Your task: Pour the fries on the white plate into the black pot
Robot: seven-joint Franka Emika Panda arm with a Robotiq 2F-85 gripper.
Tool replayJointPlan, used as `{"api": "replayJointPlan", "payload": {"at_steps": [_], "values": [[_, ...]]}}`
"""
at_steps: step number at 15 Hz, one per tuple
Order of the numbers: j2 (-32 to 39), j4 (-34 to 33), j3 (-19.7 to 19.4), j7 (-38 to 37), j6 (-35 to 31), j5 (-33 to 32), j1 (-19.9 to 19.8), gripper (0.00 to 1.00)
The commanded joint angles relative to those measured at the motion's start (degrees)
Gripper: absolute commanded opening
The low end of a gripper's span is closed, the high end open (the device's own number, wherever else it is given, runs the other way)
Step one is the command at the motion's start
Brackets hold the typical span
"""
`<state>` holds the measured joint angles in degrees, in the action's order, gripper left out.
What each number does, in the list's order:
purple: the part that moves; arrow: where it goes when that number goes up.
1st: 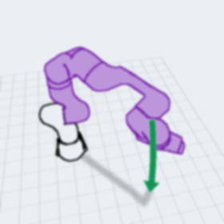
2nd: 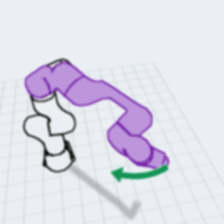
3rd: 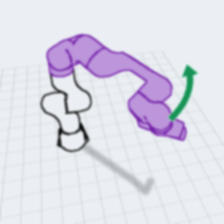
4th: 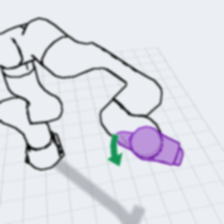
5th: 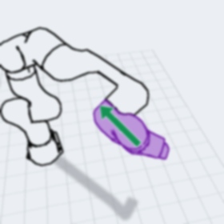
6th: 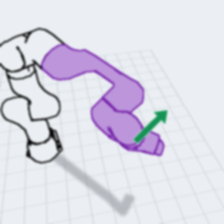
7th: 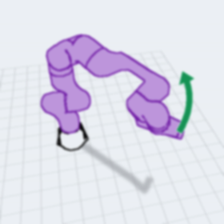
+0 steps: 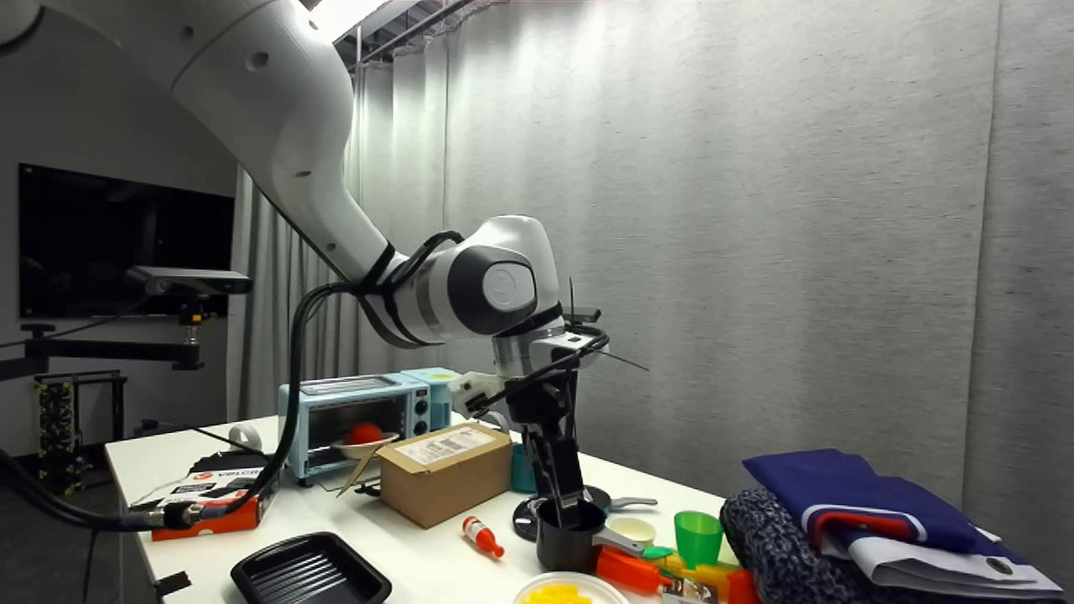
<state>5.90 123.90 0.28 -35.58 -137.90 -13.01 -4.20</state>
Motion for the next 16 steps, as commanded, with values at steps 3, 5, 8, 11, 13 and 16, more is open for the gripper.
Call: {"api": "replayJointPlan", "payload": {"at_steps": [3,5,8,11,13,16], "values": [[1.6,-1.8,-2.2,-1.8,0.5,-0.8,2.1,1.00],[1.7,-2.1,-2.3,-1.9,0.6,-0.8,2.3,1.00],[1.7,-2.2,-2.3,-2.0,0.6,-0.8,2.3,1.00],[1.7,-2.2,-2.3,-2.0,0.6,-0.8,2.3,1.00],[2.9,-2.2,-3.3,-3.5,-1.9,-4.2,2.4,1.00],[5.9,-3.5,-4.8,-0.6,-5.0,-6.0,1.9,1.00]]}}
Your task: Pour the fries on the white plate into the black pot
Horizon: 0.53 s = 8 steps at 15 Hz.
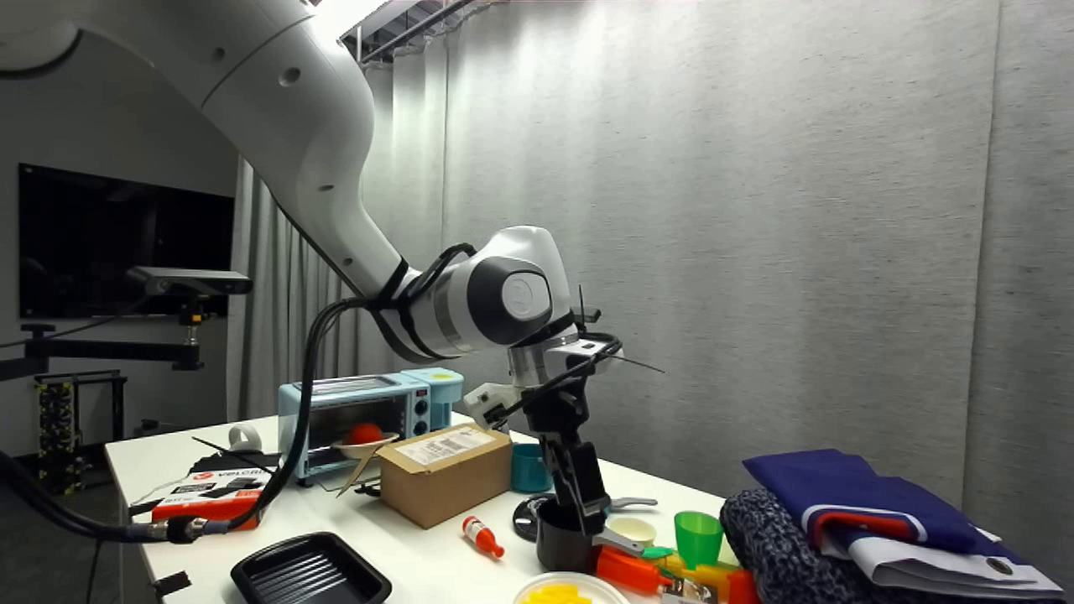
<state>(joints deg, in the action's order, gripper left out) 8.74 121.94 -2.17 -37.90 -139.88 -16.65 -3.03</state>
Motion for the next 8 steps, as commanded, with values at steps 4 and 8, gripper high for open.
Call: {"api": "replayJointPlan", "payload": {"at_steps": [4,8], "values": [[8.4,-3.9,-2.8,13.4,-6.7,4.6,-1.3,1.00],[14.3,-9.3,10.8,30.6,-4.9,23.2,-15.2,1.00]]}}
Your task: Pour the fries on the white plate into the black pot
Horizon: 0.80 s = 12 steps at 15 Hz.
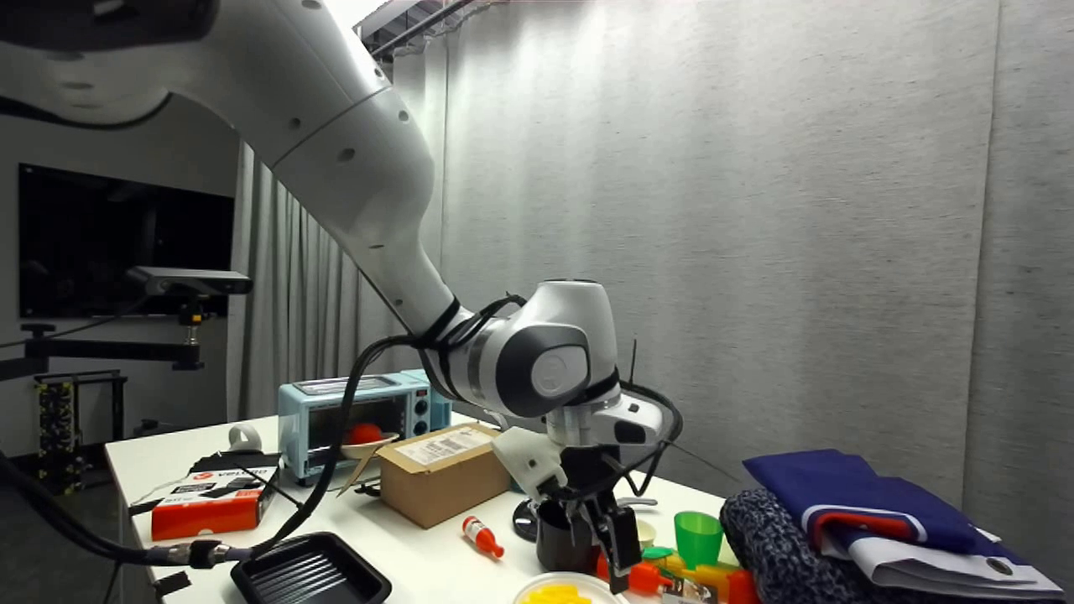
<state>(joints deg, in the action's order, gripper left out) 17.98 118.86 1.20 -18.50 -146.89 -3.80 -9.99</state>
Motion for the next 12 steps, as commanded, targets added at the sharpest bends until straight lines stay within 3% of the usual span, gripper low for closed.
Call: {"api": "replayJointPlan", "payload": {"at_steps": [1,3,4,5,12], "values": [[6.6,-8.0,6.8,15.1,3.6,13.8,-8.6,1.00],[9.1,-12.0,2.3,17.1,7.2,16.3,-5.9,1.00],[5.6,-6.5,0.9,15.2,3.7,15.3,-3.5,1.00],[6.4,-7.6,0.2,15.8,4.2,15.6,-3.6,1.00],[6.5,-7.4,-0.3,15.5,4.2,15.3,-2.2,1.00]]}}
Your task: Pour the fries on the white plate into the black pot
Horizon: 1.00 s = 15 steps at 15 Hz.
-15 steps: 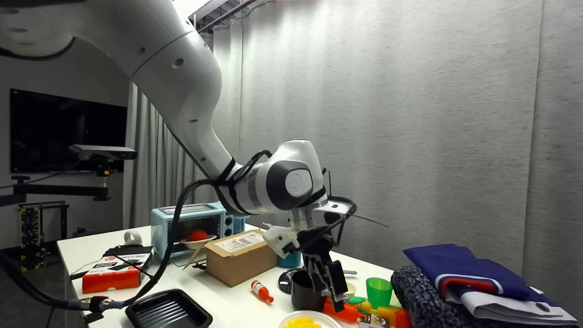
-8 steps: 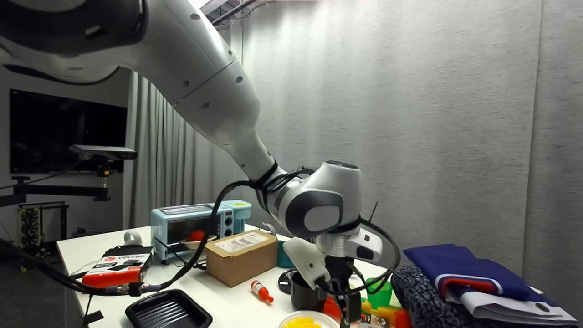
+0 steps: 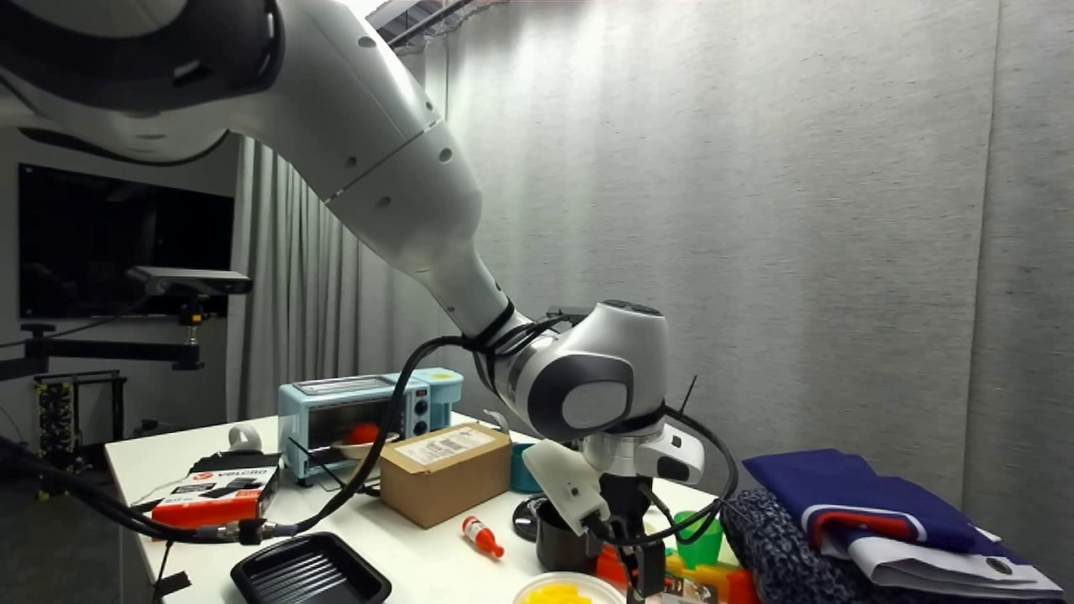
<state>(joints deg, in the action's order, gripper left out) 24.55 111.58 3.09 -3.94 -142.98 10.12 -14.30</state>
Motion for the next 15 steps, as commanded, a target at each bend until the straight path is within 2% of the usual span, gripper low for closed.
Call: {"api": "replayJointPlan", "payload": {"at_steps": [1,5,8,13,15], "values": [[0.0,-0.1,-2.2,0.9,0.3,1.4,2.1,1.00],[0.0,-0.1,-2.3,0.9,0.3,1.4,2.1,1.00],[3.2,-2.9,-3.0,0.2,1.3,2.1,1.9,1.00],[9.3,-9.8,-1.2,9.0,3.9,6.1,-1.6,1.00],[11.5,-12.7,-1.4,11.3,5.4,5.7,-2.0,1.00]]}}
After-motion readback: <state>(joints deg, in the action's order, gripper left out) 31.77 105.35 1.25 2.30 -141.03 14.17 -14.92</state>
